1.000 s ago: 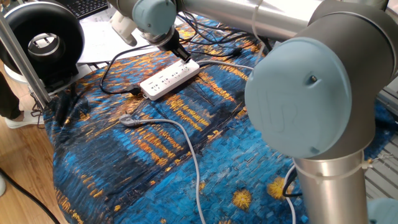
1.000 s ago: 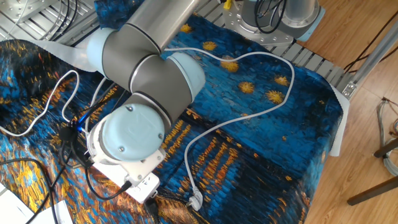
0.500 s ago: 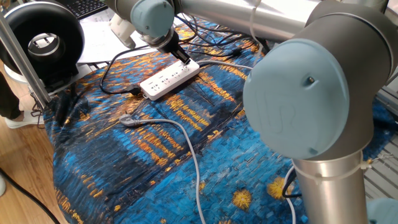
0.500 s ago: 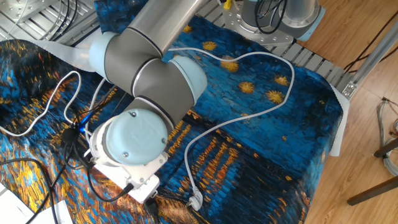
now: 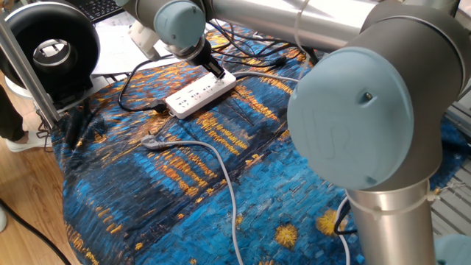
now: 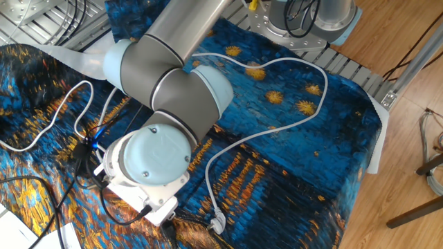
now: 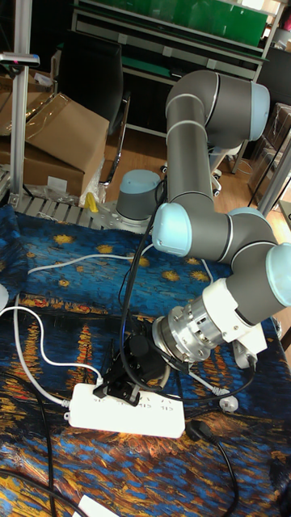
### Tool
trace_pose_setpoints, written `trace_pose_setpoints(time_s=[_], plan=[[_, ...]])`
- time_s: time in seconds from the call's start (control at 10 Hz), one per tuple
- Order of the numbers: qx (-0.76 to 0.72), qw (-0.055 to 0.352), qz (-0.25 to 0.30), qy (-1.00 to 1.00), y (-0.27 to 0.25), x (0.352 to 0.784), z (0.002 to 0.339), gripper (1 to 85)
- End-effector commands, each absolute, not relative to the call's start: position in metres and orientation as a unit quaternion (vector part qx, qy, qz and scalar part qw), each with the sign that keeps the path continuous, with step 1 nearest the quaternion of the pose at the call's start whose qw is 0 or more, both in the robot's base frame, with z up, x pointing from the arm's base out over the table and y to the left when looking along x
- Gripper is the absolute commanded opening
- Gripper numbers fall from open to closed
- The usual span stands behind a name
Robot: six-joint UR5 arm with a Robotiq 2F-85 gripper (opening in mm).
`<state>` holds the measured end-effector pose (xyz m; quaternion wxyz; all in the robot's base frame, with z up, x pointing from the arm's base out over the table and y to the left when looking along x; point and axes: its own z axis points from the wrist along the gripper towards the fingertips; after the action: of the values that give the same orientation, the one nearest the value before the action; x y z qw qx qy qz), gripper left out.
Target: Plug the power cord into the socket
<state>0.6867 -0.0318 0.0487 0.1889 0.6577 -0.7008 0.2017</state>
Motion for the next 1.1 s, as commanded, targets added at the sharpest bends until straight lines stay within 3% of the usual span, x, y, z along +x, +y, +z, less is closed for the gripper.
trace_pose_setpoints(time_s=[0.0,1.0], plan=[[0.655,0.192,0.204,-0.702,-0.03,0.688,0.052,1.3],[0.647,0.206,0.217,-0.701,-0.027,0.689,0.055,1.3]])
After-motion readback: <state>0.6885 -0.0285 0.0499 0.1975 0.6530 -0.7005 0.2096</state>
